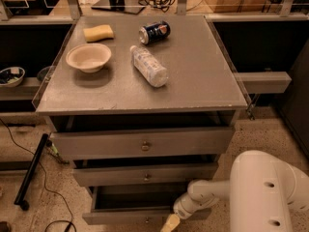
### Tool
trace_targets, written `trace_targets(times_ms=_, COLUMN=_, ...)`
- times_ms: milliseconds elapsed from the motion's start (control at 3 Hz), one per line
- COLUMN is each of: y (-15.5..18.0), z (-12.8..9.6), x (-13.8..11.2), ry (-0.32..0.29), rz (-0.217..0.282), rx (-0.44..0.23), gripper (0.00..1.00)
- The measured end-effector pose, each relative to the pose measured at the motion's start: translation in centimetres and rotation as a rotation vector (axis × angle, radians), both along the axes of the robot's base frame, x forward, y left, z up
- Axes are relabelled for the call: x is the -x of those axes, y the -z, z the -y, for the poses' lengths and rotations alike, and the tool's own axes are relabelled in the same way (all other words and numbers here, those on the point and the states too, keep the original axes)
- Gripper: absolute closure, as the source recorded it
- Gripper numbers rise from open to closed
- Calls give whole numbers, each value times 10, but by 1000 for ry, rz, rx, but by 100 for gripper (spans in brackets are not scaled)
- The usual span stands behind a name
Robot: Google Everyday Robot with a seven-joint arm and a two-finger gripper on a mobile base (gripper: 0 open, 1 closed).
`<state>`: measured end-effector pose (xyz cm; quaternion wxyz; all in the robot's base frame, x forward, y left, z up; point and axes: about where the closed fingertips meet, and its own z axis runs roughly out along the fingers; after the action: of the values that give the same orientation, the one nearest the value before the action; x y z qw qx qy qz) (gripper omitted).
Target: Open bottom drawer
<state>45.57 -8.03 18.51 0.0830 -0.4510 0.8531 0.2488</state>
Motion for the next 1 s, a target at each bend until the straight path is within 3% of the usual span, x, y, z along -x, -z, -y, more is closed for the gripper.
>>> trace_targets(times_ms=333, y=0, z=0, x=0, ry=0, rz=0, rx=0, gripper=18)
trace_targets(times_ms=1000, y=0, z=0, x=0, ry=0, rz=0, rx=0, gripper=64)
